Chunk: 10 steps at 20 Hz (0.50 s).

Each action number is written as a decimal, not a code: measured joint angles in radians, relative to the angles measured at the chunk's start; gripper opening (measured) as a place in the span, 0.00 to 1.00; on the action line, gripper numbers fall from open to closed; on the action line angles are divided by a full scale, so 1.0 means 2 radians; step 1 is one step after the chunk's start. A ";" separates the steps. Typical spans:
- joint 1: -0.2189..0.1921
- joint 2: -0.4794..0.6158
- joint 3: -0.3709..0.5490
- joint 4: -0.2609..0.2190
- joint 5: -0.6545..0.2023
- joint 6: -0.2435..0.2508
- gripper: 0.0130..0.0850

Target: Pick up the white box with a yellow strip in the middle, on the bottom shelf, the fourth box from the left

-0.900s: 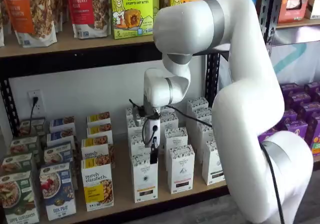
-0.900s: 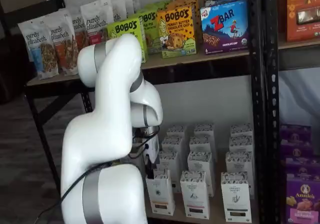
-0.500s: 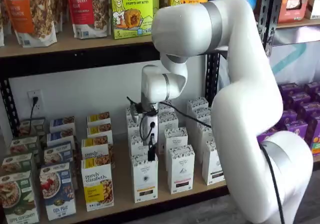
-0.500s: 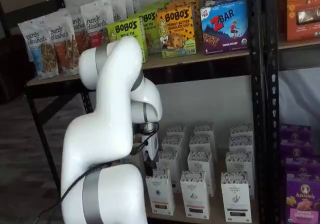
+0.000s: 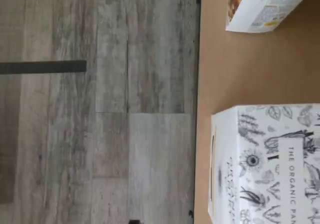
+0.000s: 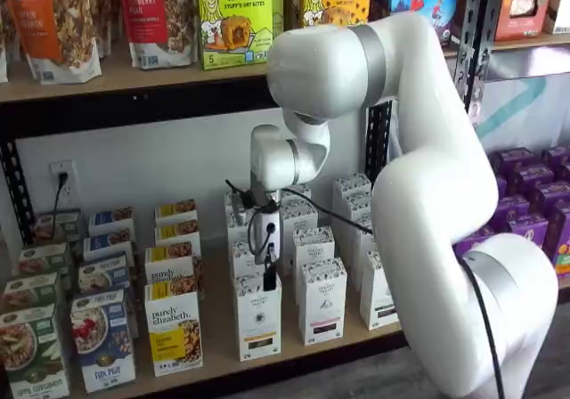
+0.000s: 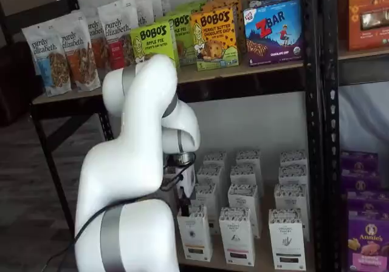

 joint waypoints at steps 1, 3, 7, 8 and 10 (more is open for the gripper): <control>-0.001 0.004 -0.004 0.000 -0.002 -0.001 1.00; -0.005 0.015 -0.016 -0.001 -0.004 -0.003 1.00; -0.011 0.039 -0.045 -0.003 0.001 -0.008 1.00; -0.012 0.044 -0.053 -0.005 0.003 -0.008 1.00; -0.014 0.054 -0.065 -0.008 0.007 -0.006 1.00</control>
